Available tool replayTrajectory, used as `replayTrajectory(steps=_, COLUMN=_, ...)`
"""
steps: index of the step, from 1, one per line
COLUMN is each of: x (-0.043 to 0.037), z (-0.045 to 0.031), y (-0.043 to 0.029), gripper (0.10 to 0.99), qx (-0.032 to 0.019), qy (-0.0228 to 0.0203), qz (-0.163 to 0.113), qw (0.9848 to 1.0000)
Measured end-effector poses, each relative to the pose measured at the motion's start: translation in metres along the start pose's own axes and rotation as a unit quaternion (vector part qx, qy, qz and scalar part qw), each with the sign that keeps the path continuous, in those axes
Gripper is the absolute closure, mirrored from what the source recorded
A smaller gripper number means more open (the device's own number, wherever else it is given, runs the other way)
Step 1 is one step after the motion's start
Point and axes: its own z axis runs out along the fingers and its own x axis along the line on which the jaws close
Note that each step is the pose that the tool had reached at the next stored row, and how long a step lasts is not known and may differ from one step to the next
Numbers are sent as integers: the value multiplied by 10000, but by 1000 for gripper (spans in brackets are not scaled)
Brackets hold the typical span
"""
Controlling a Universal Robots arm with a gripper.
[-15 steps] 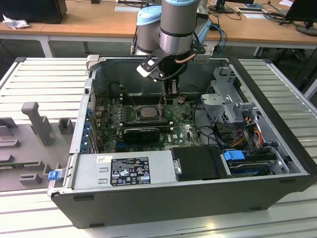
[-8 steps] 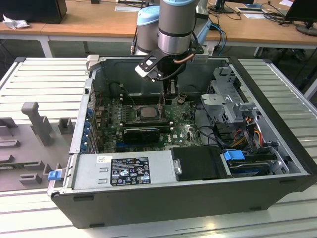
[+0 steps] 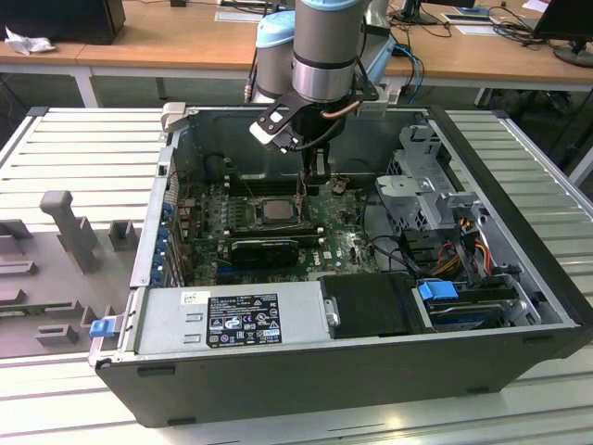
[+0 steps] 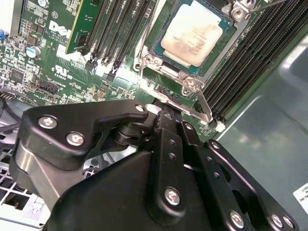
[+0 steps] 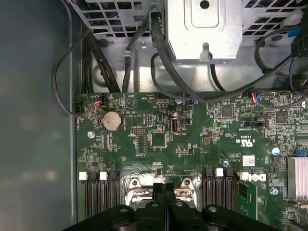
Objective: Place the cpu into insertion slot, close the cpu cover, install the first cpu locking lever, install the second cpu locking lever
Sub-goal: 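Close the cpu cover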
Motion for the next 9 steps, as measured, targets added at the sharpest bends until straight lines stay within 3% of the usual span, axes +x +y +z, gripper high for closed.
replayTrajectory(steps=6, x=-2, z=-2, y=-70, gripper=980, qx=0, qy=0, qz=0, qw=10000)
replayTrajectory(steps=9, x=-3, z=4, y=-158, gripper=980, qx=-4, qy=2, qz=0, qw=10000)
